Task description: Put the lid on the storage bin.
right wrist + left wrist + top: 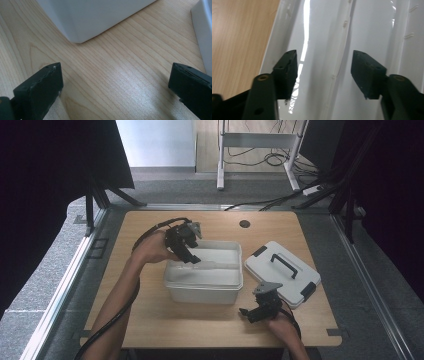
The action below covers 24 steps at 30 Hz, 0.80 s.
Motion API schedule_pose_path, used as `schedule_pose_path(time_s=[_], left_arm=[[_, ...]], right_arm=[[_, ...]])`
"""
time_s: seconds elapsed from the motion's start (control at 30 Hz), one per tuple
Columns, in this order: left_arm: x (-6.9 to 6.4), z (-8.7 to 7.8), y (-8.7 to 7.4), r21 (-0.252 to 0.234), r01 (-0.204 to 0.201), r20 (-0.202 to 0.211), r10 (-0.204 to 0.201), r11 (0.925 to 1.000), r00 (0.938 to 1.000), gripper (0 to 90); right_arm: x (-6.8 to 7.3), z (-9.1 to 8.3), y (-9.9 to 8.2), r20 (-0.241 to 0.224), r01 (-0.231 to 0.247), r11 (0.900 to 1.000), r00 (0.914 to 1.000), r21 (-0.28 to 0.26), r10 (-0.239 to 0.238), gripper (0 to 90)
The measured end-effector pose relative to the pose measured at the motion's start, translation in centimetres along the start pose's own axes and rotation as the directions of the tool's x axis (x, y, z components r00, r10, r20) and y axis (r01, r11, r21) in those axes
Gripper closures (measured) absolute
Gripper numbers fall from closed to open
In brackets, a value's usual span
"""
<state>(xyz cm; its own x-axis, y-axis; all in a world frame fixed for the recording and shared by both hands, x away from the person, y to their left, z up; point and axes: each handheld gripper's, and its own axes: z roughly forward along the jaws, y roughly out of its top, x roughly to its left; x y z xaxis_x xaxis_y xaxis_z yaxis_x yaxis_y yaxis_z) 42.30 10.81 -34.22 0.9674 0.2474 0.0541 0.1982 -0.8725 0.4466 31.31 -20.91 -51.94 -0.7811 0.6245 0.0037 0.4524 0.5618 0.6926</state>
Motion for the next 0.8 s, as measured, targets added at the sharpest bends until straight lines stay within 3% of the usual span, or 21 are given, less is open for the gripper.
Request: schedule_pose_path(time_s=[0.17, 0.4, 0.73, 0.8], left_arm=[[0.2, -1.3, -1.9, -0.040, 0.067, -0.036, -0.068, 0.9969, 0.9970, 20.1], [0.3, -2.9, -4.7, -0.108, 0.144, -0.069, -0.152, 0.9837, 0.9860, 10.9], [-0.5, -4.4, -8.1, -0.135, 0.193, -0.134, -0.211, 0.9718, 0.9682, 0.1], [-0.7, -4.5, -8.9, -0.147, 0.211, -0.137, -0.231, 0.9664, 0.9632, 0.0]], right_arm=[[0.0, 0.0, 0.0, 0.000, 0.000, 1.0000, 1.0000, 0.000, 0.000, 0.0], [0.0, 0.0, 0.0, 0.000, 0.001, 1.0000, 1.0000, 0.000, -0.001, 0.0], [0.0, 0.0, 0.0, -0.001, 0.001, 1.0000, 1.0000, 0.001, -0.001, 0.0], [0.0, 0.0, 0.0, -0.001, 0.001, 1.0000, 1.0000, 0.001, -0.001, 0.0]])
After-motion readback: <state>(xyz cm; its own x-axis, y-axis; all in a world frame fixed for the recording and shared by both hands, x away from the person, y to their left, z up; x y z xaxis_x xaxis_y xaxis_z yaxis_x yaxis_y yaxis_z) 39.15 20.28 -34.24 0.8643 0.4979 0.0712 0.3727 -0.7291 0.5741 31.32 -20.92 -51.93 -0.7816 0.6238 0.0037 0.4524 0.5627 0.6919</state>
